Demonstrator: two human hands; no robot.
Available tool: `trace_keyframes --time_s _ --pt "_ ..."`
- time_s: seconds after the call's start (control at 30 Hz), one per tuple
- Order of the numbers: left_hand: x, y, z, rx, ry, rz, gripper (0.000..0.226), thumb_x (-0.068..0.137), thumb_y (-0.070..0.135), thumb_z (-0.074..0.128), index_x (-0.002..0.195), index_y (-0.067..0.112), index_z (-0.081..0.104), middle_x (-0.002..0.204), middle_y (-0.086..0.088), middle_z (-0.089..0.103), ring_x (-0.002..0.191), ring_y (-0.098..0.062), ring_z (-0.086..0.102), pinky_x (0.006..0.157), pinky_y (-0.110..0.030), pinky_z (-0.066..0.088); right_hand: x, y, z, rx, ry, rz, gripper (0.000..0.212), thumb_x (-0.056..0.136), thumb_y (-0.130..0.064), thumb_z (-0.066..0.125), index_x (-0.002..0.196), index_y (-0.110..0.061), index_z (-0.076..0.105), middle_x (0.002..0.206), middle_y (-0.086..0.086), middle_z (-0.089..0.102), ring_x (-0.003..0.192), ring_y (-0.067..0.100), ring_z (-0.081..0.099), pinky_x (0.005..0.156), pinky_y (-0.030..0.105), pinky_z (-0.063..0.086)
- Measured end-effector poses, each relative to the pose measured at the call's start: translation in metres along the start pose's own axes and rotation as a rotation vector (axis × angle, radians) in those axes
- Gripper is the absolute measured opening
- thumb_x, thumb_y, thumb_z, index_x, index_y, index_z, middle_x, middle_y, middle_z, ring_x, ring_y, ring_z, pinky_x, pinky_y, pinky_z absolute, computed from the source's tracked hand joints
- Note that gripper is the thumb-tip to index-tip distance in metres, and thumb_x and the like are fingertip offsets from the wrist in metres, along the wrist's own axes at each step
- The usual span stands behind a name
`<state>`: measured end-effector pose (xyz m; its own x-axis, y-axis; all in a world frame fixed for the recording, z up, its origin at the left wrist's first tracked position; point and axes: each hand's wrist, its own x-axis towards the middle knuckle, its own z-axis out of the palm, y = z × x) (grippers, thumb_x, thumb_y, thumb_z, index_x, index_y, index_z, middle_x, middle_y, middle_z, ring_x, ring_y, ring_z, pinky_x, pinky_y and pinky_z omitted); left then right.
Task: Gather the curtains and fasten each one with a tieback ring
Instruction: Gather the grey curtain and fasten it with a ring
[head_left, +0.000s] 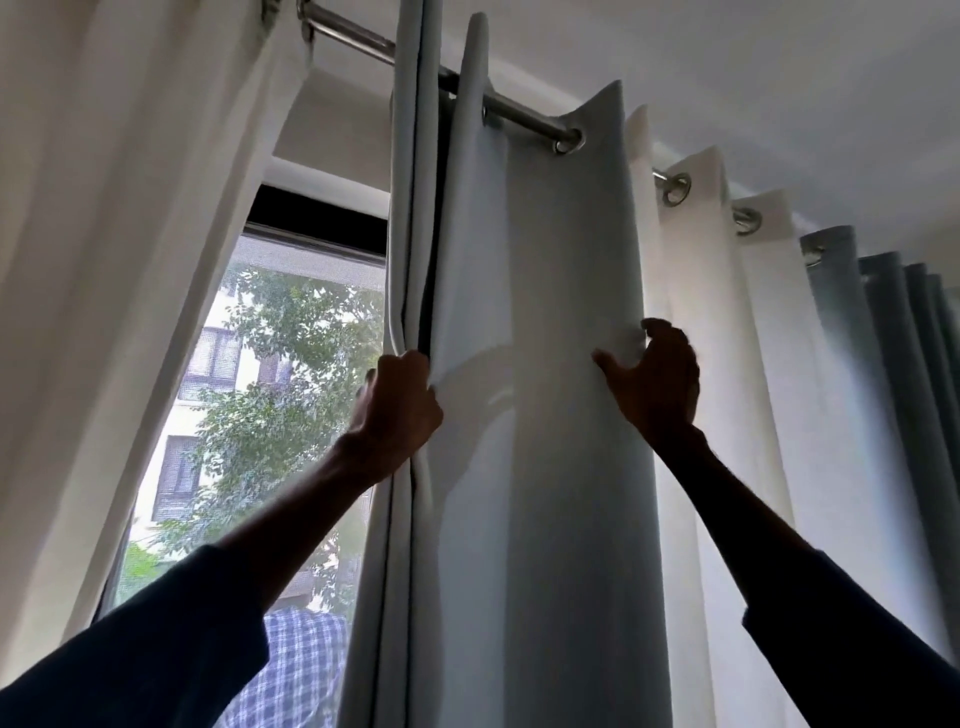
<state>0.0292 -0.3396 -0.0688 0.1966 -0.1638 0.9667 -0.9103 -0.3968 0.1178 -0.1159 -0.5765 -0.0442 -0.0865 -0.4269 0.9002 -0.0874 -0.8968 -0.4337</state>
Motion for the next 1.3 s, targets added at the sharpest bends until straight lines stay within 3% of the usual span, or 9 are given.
trace_keyframes --time_s 0.2,0.27,0.33,0.5,0.7,0.87,0.97,1.07,1.3 --pt "-0.001 0.002 -0.005 0.021 -0.023 -0.002 0.037 0.089 0.012 0.068 0.068 0.014 0.037 0.059 0.001 0.038 0.063 -0.038 0.061 0.054 -0.031 0.037 0.002 0.004 0.015 -0.028 -0.113 0.077 0.053 0.089 -0.041 0.072 0.128 -0.009 0.058 0.124 0.011 0.065 0.122 0.034 0.056 0.097 0.042 0.046" --pt "-0.001 0.000 -0.006 0.021 -0.028 0.004 0.033 0.089 0.012 0.067 0.071 0.011 0.040 0.060 0.000 0.038 0.062 -0.035 0.057 0.055 -0.031 0.036 0.000 0.002 0.018 0.016 -0.095 0.066 0.026 0.090 -0.031 0.068 0.100 -0.007 0.069 0.101 0.012 0.073 0.101 0.036 0.065 0.080 0.037 0.049" --pt "-0.001 -0.003 -0.007 0.020 -0.026 0.011 0.029 0.089 0.012 0.067 0.074 0.009 0.042 0.063 -0.002 0.038 0.063 -0.035 0.054 0.057 -0.032 0.036 -0.004 -0.005 0.022 0.024 -0.088 0.052 0.026 0.087 -0.021 0.063 0.067 -0.004 0.061 0.068 0.013 0.065 0.068 0.036 0.062 0.057 0.032 0.045" --pt "0.005 -0.008 -0.005 0.001 -0.024 0.038 0.032 0.089 0.015 0.068 0.073 0.011 0.040 0.074 -0.010 0.044 0.076 -0.042 0.060 0.061 -0.035 0.037 -0.027 -0.052 0.028 0.000 -0.091 -0.145 0.032 0.075 -0.012 0.061 0.053 -0.001 0.040 0.046 0.004 0.038 0.041 0.017 0.038 0.044 0.025 0.023" --pt "0.013 -0.015 -0.009 0.038 -0.075 0.056 0.026 0.092 0.020 0.067 0.088 -0.003 0.057 0.094 -0.028 0.063 0.091 -0.043 0.062 0.064 -0.032 0.036 -0.041 -0.109 0.038 0.100 -0.085 -0.303 0.033 0.074 -0.014 0.062 0.052 -0.007 0.039 0.053 0.005 0.037 0.057 0.036 0.053 0.053 0.029 0.024" --pt "0.017 -0.013 -0.020 0.068 -0.132 0.046 0.027 0.090 0.022 0.062 0.083 -0.004 0.056 0.093 -0.032 0.063 0.092 -0.048 0.062 0.064 -0.033 0.032 -0.052 -0.147 0.045 0.179 -0.066 -0.459 0.022 0.081 -0.012 0.065 0.061 -0.002 0.062 0.065 0.015 0.057 0.071 0.040 0.063 0.058 0.030 0.030" --pt "0.020 -0.005 -0.020 0.105 -0.204 0.030 0.016 0.082 0.002 0.054 0.074 -0.011 0.057 0.082 -0.030 0.067 0.081 -0.046 0.068 0.057 -0.036 0.042 -0.056 -0.165 0.047 0.236 -0.049 -0.547 0.016 0.084 -0.011 0.064 0.071 -0.003 0.070 0.075 0.014 0.066 0.080 0.036 0.065 0.066 0.032 0.040" --pt "0.021 -0.003 -0.017 0.090 -0.212 0.015 0.011 0.084 0.000 0.057 0.083 -0.010 0.062 0.086 -0.028 0.069 0.084 -0.042 0.070 0.059 -0.038 0.048 -0.053 -0.159 0.046 0.234 -0.026 -0.578 0.018 0.088 -0.016 0.065 0.075 -0.005 0.073 0.075 0.009 0.066 0.079 0.031 0.065 0.064 0.028 0.034" --pt "0.012 0.003 0.000 -0.001 -0.109 -0.006 0.029 0.090 0.023 0.065 0.099 -0.004 0.060 0.101 -0.030 0.064 0.100 -0.042 0.062 0.067 -0.033 0.039 -0.067 -0.092 0.052 0.314 -0.007 -0.295 0.027 0.089 -0.036 0.070 0.076 -0.012 0.075 0.067 0.003 0.072 0.066 0.018 0.069 0.063 0.034 0.050"
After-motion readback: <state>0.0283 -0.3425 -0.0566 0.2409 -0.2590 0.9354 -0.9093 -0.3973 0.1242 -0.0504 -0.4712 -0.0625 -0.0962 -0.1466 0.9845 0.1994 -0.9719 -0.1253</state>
